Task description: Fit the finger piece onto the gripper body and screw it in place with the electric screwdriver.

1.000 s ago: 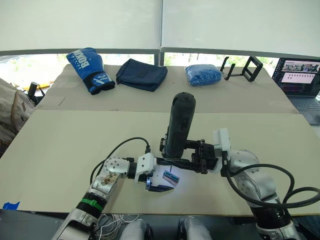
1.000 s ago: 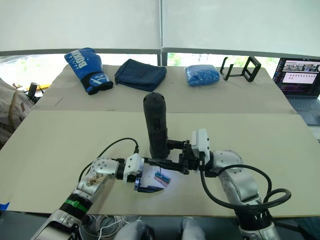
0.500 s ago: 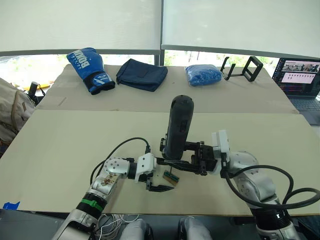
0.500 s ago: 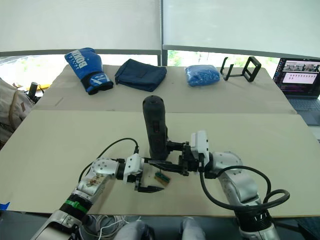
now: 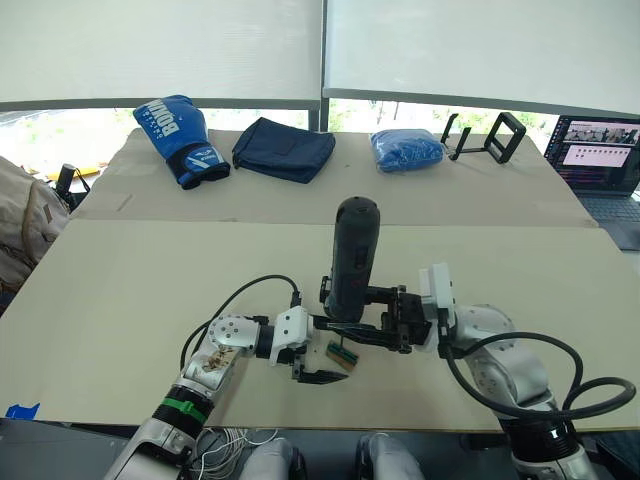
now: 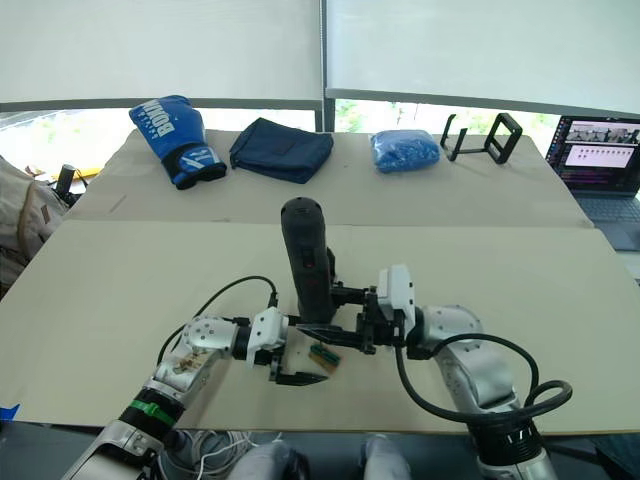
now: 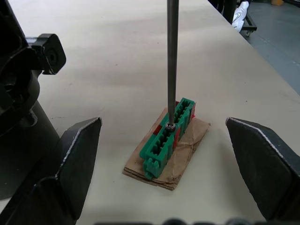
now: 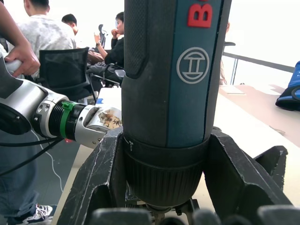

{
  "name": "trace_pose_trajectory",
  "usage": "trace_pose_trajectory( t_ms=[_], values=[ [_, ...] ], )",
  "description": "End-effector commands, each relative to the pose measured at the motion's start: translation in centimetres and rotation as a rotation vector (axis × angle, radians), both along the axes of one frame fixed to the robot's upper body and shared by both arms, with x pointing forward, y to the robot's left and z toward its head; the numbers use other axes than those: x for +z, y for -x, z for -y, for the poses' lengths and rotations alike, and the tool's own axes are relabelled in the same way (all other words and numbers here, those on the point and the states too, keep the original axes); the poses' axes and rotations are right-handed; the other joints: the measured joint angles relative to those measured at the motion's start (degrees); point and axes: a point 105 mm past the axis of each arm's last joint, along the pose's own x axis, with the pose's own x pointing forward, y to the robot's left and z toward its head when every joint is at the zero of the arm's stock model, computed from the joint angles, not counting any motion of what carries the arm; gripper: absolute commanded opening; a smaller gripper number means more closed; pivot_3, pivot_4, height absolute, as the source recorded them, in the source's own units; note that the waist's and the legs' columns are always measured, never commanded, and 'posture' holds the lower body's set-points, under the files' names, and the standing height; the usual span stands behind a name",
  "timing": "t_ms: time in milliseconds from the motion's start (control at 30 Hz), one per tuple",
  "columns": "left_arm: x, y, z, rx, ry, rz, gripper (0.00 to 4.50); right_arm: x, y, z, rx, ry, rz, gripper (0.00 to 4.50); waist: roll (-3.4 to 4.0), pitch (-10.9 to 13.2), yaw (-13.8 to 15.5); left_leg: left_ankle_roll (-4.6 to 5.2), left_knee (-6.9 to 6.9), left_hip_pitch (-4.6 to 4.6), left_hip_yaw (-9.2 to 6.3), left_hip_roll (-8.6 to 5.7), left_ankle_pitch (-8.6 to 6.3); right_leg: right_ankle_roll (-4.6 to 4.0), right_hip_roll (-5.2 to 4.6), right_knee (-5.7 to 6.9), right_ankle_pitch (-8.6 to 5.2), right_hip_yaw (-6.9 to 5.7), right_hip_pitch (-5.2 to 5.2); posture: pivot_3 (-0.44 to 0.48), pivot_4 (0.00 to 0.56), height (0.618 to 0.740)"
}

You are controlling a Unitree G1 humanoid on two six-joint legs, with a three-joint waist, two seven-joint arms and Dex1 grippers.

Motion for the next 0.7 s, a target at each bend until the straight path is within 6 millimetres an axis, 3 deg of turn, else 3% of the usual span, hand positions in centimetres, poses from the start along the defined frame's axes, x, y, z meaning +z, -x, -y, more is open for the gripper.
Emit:
trace_pose_trajectory(
  t_ms=[33, 700],
  values=[
    [-2.87, 1.63, 0.21, -0.029, -0.070, -0.097, 4.47, 1.27, 0.45, -0.06, 0.015, -0.035, 0.070, 1.94, 0.00, 0.0, 0.0, 0.00, 0.00, 0.00, 0.00, 0.00, 0.00, 0.00, 0.00, 0.00, 0.00, 0.00, 0.00, 0.000, 0.150, 0.740],
    [-2.88, 1.68, 0.37, -0.031, -0.067, -0.100, 4.47, 1.49, 0.43, 0.52, 0.007, -0.035, 0.068, 1.94, 0.00, 0.0, 0.0, 0.01, 0.00, -0.01, 0.00, 0.00, -0.01, 0.00, -0.07, -0.01, 0.00, 0.00, 0.00, 0.000, 0.150, 0.740]
  ],
)
